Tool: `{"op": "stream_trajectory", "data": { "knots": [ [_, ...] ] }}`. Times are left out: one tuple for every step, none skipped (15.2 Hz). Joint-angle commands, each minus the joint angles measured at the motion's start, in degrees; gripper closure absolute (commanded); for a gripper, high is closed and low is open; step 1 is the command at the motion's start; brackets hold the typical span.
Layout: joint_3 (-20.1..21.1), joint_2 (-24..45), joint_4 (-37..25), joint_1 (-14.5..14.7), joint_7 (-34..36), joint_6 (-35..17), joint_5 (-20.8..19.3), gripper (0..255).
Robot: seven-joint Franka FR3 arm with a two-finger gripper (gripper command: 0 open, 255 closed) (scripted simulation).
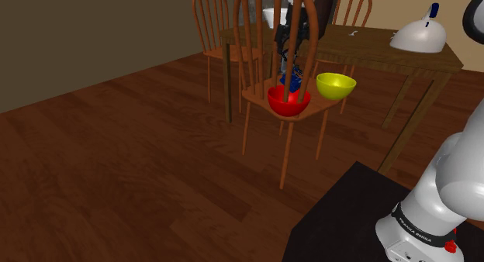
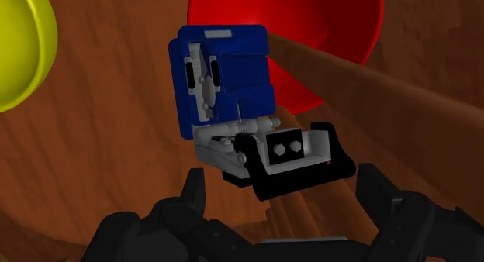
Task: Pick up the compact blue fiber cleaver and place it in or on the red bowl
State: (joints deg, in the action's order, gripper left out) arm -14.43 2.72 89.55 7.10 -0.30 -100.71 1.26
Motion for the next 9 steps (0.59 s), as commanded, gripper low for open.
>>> {"op": "stream_trajectory", "data": {
  "knots": [
    [1.3, 2.2, -0.4, 1.3, -0.2, 4.1, 0.6, 0],
    [1.6, 0.2, 2.1, 1.7, 0.5, 3.5, -0.1, 0],
    [1.1, 1.7, 0.4, 0.9, -0.8, 3.8, 0.5, 0],
    [1.1, 2.0, -1.9, 0.8, -0.8, 5.8, 0.6, 0],
    [1.0, 2.4, -4.4, 0.7, -0.8, 7.9, 0.7, 0],
    [0.9, 2.9, -7.0, 0.7, -0.9, 10.0, 0.8, 0],
    [0.8, 3.4, -9.2, 0.7, -1.0, 11.7, 0.9, 0],
    [0.8, 3.4, -9.2, 0.7, -1.0, 11.7, 0.9, 0],
    [0.8, 3.4, -9.2, 0.6, -1.0, 11.7, 0.9, 0]
  ]
}}
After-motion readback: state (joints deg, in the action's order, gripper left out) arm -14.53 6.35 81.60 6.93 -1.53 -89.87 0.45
